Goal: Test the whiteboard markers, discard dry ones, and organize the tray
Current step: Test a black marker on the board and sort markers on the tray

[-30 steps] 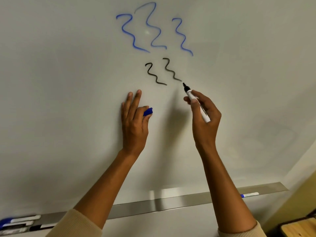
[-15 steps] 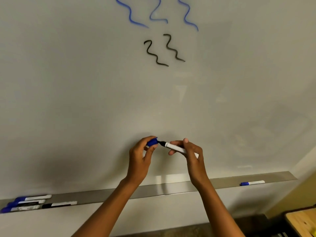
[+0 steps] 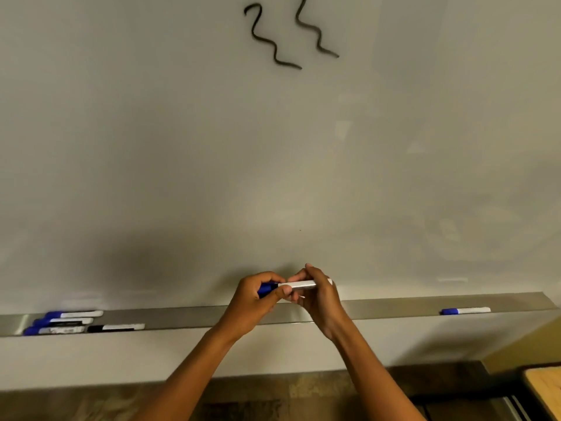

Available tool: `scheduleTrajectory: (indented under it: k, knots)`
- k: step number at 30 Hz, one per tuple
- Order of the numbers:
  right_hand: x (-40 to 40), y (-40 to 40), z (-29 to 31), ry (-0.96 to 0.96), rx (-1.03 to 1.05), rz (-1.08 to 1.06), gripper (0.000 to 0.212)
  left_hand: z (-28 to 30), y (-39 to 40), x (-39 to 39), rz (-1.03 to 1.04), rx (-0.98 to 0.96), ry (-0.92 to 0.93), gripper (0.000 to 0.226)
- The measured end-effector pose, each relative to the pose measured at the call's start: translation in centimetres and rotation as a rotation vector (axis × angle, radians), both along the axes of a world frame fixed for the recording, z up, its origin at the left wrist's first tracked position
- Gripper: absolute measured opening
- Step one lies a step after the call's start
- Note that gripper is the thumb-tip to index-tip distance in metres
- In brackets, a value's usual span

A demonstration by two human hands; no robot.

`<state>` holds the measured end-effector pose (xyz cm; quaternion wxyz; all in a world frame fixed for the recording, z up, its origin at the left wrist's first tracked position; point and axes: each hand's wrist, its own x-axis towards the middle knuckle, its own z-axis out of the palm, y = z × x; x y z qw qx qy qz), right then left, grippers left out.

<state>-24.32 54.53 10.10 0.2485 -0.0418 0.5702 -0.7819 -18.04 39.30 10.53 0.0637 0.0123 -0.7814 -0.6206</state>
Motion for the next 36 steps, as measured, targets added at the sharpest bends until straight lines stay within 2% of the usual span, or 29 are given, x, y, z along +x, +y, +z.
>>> scheduleTrajectory:
  k: [6, 16, 21, 26, 30, 36]
  knots:
    - [1.8, -3.8, -3.6, -0.182, -0.031, 0.102, 0.041, -3.3, -3.5, 2.1, 0.021, 0.022, -0.148, 0.015]
    - [5.1, -12.4, -8.2, -0.291, 0.046, 0.235, 0.035, -7.2, -13.1, 6.9, 0.010, 0.009, -0.305, 0.025]
    - [6.2, -17.6, -9.7, -0.299, 0.121, 0.228, 0.021, -8.4, -18.7, 8.6, 0.118, -0.086, -0.240, 0.014]
    - [7.3, -23.3, -11.2, -0.162, 0.368, 0.162, 0.023, -11.7, -25.3, 9.6, 0.305, -0.300, -0.143, 0.018]
    - [7.9, -27.6, -12.6, 0.057, 0.524, 0.184, 0.006, -14.2, -30.1, 10.2, 0.363, -0.572, -0.097, 0.021]
    - [7.7, -33.2, -14.2, 0.355, 0.794, 0.285, 0.010, -15.6, -34.1, 10.6, 0.440, -0.718, -0.070, 0.020]
